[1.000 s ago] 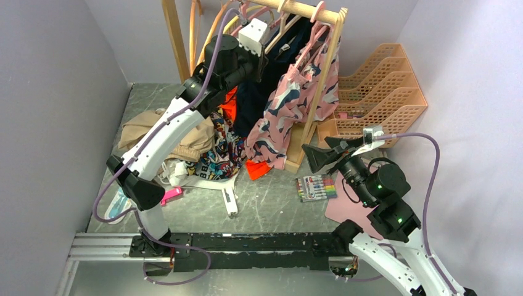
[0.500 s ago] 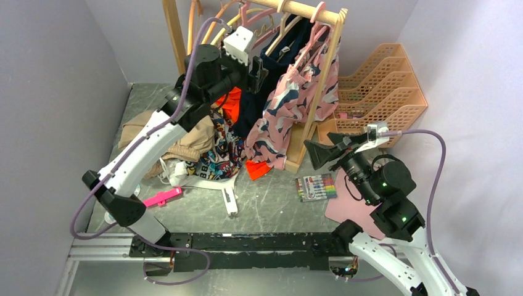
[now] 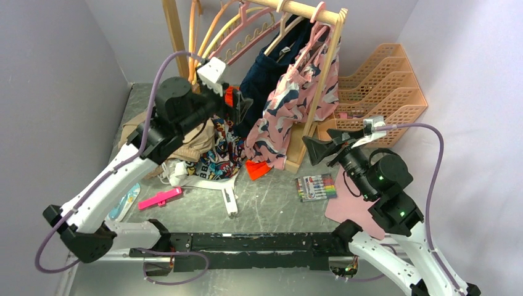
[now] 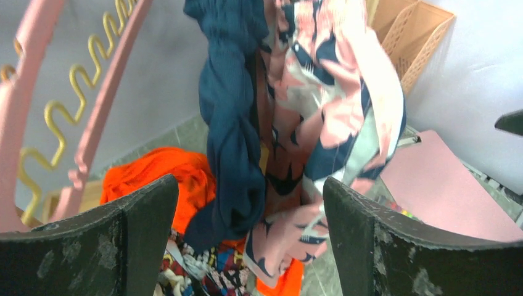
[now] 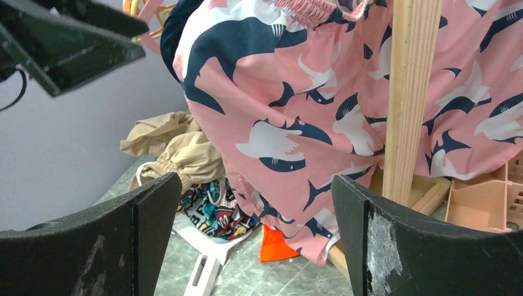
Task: Place the shorts on the hanger
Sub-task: Place the hanger at the clothesline, then adjust the shorts on the hanger.
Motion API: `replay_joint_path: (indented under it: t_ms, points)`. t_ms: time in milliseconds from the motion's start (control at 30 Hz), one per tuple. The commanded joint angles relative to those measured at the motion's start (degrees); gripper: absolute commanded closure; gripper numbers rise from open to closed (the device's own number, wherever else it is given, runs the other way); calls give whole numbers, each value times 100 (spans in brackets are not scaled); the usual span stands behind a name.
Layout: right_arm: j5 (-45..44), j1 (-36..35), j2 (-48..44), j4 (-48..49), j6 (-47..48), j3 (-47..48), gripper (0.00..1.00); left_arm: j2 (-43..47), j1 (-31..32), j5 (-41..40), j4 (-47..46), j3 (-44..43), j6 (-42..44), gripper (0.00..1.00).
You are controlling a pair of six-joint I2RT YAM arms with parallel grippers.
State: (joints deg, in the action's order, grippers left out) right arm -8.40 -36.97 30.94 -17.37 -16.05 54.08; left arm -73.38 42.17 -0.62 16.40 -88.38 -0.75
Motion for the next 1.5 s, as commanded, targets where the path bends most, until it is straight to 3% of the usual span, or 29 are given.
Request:
replay_joint_path:
  t_ms: [0,167,333,400,533,633,967,1033,1133,1233,1467]
  points:
    - [-54,14,13,90,117,75,4,592,35,190,-156,849,-352,11]
    - [-76,6,37,151,166,37,4,1001,32,99,-435,1998,-344,12]
    - [-9,14,51,267,147,-45,4,955,-41,-611,-1438,3092,-54,13]
    - [7,10,66,262,146,-41,4,857,-301,-309,-1951,3391,-223,13]
    - [-12,11,38,243,196,-38,4,482,-707,31,-2564,3540,-707,14]
    - [-34,13,-15,227,244,-55,4,16,-752,126,-2585,3349,-642,18]
    - [-125,7,-153,146,356,-194,4,-503,-854,539,-4047,3650,-575,22]
    - [-126,8,-162,154,362,-222,4,-613,-875,507,-3990,3577,-510,31]
    - [-120,9,-168,180,373,-244,4,-660,-904,427,-3820,3481,-409,65]
    - [-141,12,-164,173,420,-219,4,-269,-909,126,-3653,3553,-373,89]
    - [-252,7,-95,243,656,-145,4,948,-906,-360,-1826,2947,-291,93]
